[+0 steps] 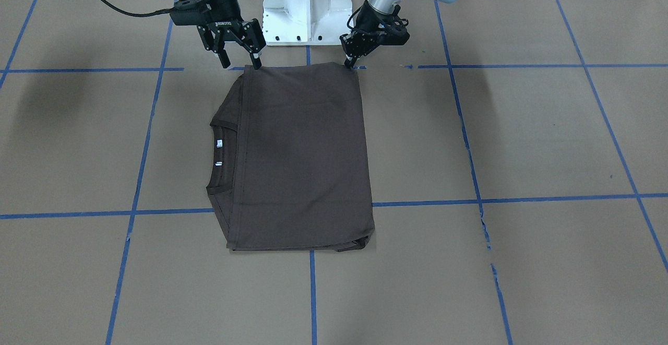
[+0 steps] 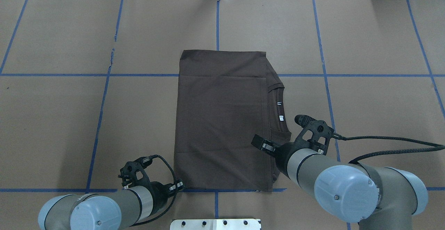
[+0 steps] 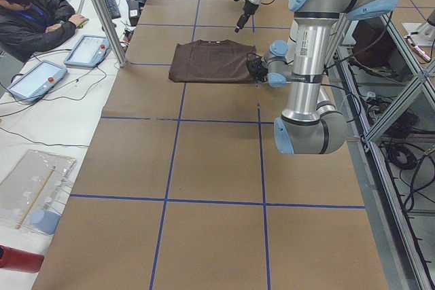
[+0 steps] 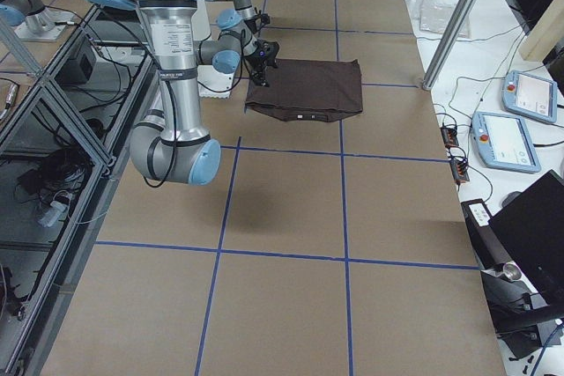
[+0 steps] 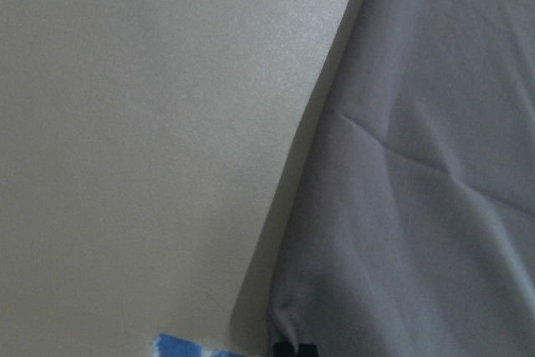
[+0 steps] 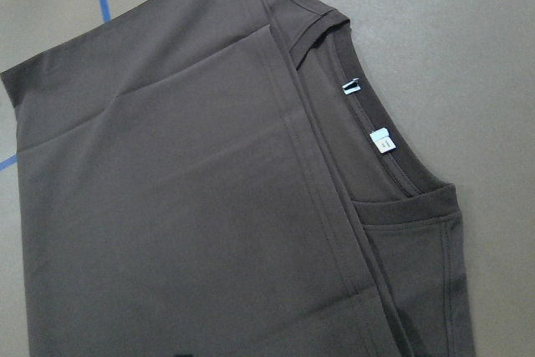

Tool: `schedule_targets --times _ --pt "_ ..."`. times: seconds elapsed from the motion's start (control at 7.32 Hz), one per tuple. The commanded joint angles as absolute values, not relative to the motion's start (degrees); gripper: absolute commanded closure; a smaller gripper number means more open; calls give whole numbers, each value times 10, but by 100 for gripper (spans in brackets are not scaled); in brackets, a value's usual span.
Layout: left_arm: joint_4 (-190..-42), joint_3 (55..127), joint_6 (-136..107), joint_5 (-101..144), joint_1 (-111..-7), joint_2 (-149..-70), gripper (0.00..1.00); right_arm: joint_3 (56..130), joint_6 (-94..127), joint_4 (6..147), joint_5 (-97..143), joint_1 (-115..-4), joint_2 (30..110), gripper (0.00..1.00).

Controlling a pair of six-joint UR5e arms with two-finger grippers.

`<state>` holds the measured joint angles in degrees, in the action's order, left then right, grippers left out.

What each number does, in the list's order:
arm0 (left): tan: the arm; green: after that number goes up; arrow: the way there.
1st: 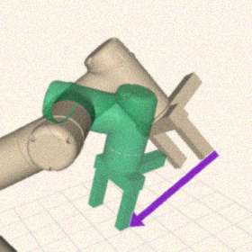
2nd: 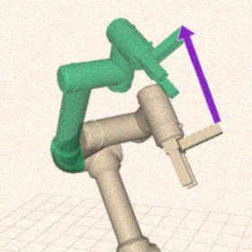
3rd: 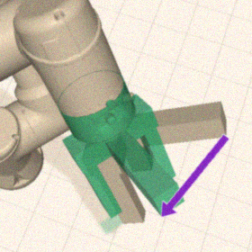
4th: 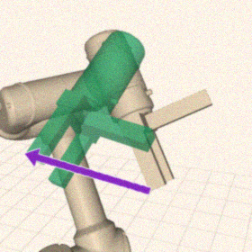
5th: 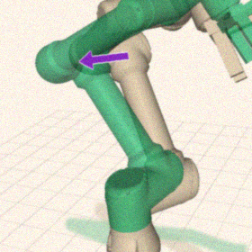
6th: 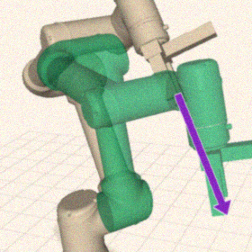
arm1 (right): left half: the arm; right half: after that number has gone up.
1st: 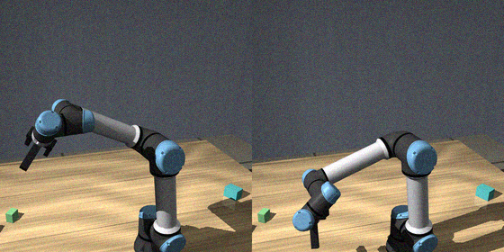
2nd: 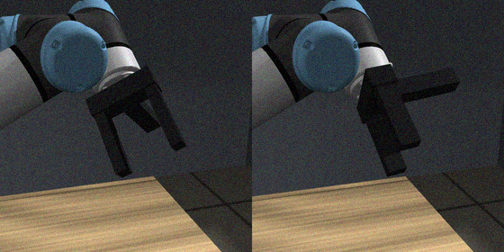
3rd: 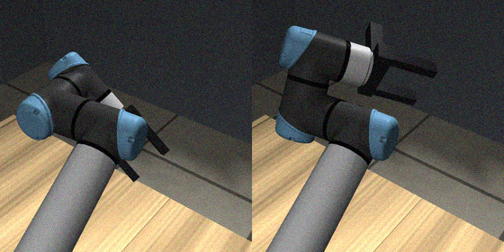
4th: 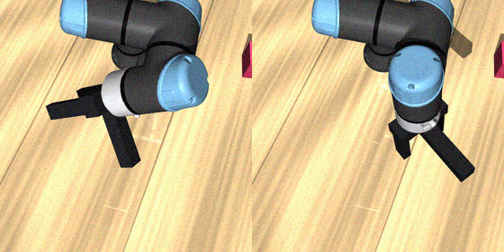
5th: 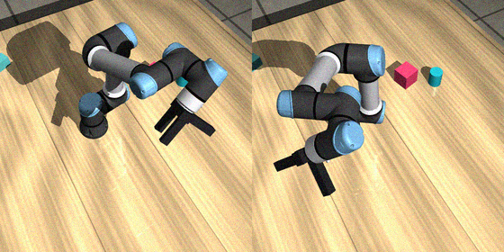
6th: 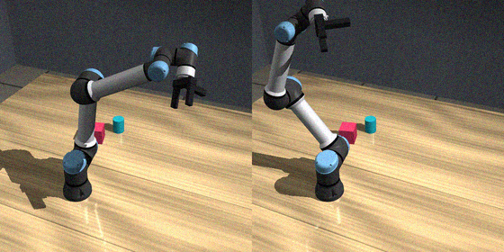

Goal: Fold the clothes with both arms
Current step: 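Grasp the near edge of the folded shirt with both grippers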

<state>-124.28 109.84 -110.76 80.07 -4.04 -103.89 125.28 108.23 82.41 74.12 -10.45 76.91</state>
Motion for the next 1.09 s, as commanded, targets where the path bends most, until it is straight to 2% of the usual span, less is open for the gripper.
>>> schedule_targets --times 0.0,0.55,0.96 --pt "-1243 1100 -1108 801 -40 -1041 100 1246 1152 906 739 -86 763 15" --pt "-1244 1101 -1108 800 -40 -1041 100 1174 1193 910 705 -42 725 26" --pt "-1244 1104 -1108 801 -40 -1041 100 1158 1197 933 672 -17 723 27"
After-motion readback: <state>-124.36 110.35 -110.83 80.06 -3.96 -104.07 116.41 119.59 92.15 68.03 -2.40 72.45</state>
